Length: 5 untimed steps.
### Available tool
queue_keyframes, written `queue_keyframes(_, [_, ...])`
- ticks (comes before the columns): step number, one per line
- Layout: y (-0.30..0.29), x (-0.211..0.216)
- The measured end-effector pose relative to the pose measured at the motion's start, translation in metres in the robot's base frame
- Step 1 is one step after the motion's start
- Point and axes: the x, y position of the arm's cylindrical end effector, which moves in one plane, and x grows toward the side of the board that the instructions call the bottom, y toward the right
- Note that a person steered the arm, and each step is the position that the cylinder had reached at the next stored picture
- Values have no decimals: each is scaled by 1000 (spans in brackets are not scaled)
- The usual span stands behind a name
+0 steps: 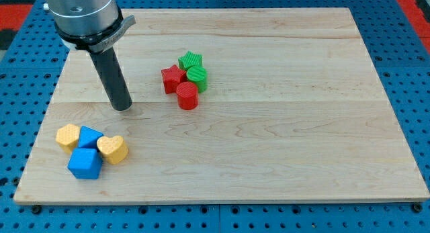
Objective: Drag red blocks upwards
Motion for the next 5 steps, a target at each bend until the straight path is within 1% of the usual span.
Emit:
queue_keyframes(1, [-1,14])
queue_keyframes(2, [17,24])
queue_keyframes(3, [53,12])
queue_keyframes(5, [164,0])
